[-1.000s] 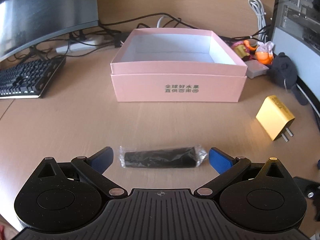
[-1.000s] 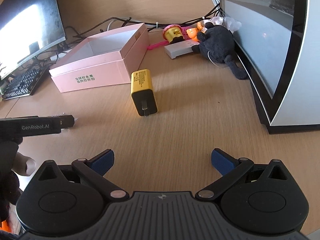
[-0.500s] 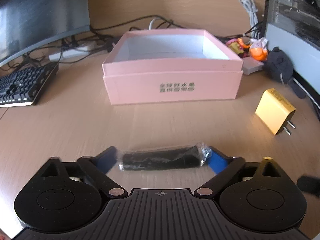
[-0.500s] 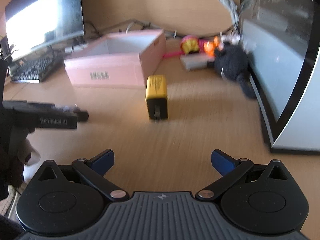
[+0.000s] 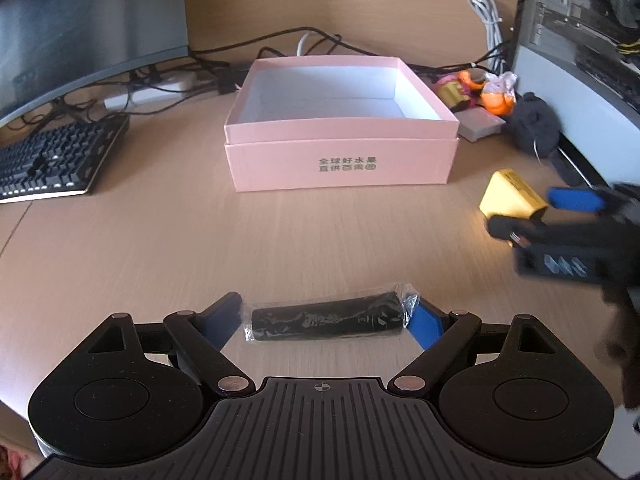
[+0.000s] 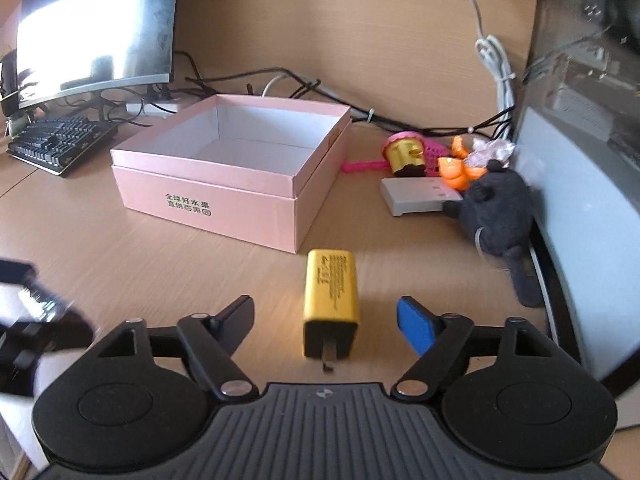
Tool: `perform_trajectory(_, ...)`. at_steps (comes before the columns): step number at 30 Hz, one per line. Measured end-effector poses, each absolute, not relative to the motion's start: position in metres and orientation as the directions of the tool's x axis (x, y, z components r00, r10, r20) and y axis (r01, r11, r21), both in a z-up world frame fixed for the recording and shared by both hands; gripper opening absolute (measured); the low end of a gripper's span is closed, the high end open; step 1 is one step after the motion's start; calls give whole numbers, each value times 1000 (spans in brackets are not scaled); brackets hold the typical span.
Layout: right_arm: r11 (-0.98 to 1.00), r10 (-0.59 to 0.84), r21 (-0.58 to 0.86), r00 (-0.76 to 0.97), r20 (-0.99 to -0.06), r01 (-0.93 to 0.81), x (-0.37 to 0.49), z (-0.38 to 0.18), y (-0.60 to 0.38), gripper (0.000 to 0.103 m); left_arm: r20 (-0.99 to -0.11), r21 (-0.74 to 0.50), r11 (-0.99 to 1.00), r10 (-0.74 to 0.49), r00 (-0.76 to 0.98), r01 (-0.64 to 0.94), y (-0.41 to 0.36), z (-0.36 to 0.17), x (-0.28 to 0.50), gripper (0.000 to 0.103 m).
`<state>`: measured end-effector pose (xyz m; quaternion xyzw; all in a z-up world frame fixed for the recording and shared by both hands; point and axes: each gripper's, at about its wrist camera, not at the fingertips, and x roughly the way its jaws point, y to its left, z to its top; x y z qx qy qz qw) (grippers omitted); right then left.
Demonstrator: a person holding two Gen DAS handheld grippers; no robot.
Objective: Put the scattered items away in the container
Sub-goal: 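Grasp the yellow charger with the right tool while the left tool holds the stick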
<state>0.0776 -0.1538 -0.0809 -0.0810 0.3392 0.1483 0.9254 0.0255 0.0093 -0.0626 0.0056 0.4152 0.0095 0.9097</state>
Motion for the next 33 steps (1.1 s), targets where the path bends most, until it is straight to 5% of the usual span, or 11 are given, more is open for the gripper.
perform_trajectory(4,940,225,-32,685,-693,-340,90,-86,-146,47,-770,-8,999,19,638,-40,18,-59,19,91)
perform_trajectory(9,936,226,-35,676,-701,-349,89,-86,-144,28,-779,-40,997,8,627,-62,26,-55,16,91)
perform_trajectory(33,934,218,-61,695,-685,-352,39,-49,-118,27,-764,-67,995,-98,637,73,45,-51,22,91)
